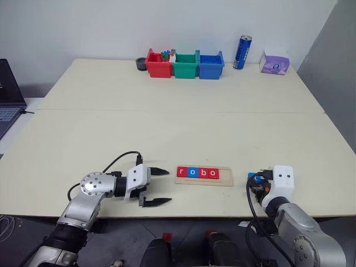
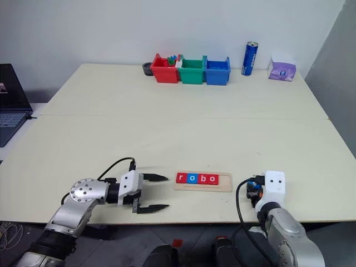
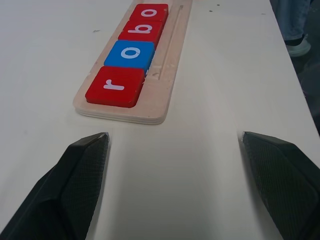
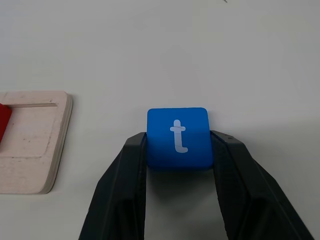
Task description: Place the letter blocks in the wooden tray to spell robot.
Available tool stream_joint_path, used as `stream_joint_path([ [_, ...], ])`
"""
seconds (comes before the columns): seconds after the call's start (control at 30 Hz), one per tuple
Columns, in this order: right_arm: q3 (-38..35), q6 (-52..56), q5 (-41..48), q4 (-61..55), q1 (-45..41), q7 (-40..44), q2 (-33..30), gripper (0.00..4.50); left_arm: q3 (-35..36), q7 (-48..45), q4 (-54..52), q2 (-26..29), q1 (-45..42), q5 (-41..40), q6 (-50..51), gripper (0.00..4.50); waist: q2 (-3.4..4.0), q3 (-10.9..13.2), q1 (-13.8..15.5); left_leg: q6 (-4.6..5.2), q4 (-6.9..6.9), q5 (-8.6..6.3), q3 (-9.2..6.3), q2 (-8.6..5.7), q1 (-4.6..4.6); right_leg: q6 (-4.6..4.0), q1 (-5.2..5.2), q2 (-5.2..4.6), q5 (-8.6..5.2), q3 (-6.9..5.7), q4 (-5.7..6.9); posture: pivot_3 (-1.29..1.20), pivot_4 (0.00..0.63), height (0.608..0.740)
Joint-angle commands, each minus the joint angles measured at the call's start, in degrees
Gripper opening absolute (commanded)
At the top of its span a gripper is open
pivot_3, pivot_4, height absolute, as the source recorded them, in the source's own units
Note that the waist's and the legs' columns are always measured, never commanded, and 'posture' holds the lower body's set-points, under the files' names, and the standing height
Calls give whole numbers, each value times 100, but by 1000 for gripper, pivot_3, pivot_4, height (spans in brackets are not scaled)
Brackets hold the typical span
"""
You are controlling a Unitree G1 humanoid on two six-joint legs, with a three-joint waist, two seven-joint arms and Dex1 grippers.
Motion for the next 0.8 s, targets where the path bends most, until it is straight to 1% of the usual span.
stream_joint_path([
  [0.03,30,-8,-6,219,27,-161,201,2171,27,-20,-47,5,-79,-16,-102,4500,-3,-2,0,0,0,0,0,0,0,0,0,0,0,0,0,0,150,740],
  [0.07,0,-49,13,196,-2,-181,256,2411,27,-17,-44,4,-80,-16,-105,4500,-4,-2,-1,0,0,0,0,0,1,0,0,0,0,0,0,0,150,740],
  [0.13,-26,-74,68,82,-61,-170,306,3033,29,-8,-47,3,-67,-14,-110,4500,-4,-3,-1,0,0,0,0,1,1,0,0,0,0,0,0,0,150,740],
  [0.2,-18,-124,55,-22,-151,-143,229,3837,28,4,-56,2,-52,-10,-110,4500,-4,-2,-2,0,0,0,0,-1,1,0,0,-1,0,2,-1,0,150,740],
  [0.27,-86,-178,20,-137,-323,-157,120,4474,28,14,-59,-1,-50,-9,-104,4500,2,1,-2,0,1,0,2,-4,0,1,0,-1,0,4,-1,0,150,740],
  [0.37,-179,-204,47,-288,-524,-28,-195,4474,28,17,-52,-5,-57,-11,-99,4500,7,4,-1,0,0,0,2,-9,-4,2,-4,-1,0,6,-3,0,150,740],
  [0.43,-349,-219,218,-283,-753,430,-768,4474,24,11,-29,-9,-70,-7,-108,4500,9,6,-1,0,-1,0,1,-9,-7,2,-5,-1,-1,5,-5,0,150,740],
  [0.53,-578,-141,858,183,-923,1987,-2317,4474,16,2,-8,-19,-97,-3,-115,4500,12,11,-2,1,1,0,4,-16,-9,3,-5,-2,0,7,-9,0,150,740],
  [0.57,-560,-357,981,365,-908,2550,-2879,4474,6,-8,-2,-22,-106,-1,-121,4500,10,10,-1,1,0,0,6,-20,-8,3,-4,-4,0,9,-10,0,150,740],
  [0.63,-454,-828,1122,645,-873,3382,-3652,4474,-11,-23,22,-35,-135,4,-123,4500,7,15,1,2,1,-1,11,-19,-8,3,1,-2,0,0,-14,0,150,740],
  [0.73,-130,-1547,1169,1041,-787,4488,-4532,4474,-28,-23,62,-59,-191,18,-127,4500,6,16,4,2,-2,-1,11,-17,-10,2,1,5,-1,-3,-13,0,150,740],
  [0.8,171,-2134,918,1482,-865,4868,-4860,4474,-32,-16,82,-75,-226,24,-126,4500,5,17,5,2,-1,-1,7,-17,-10,2,1,6,-1,-4,-12,0,150,740],
])
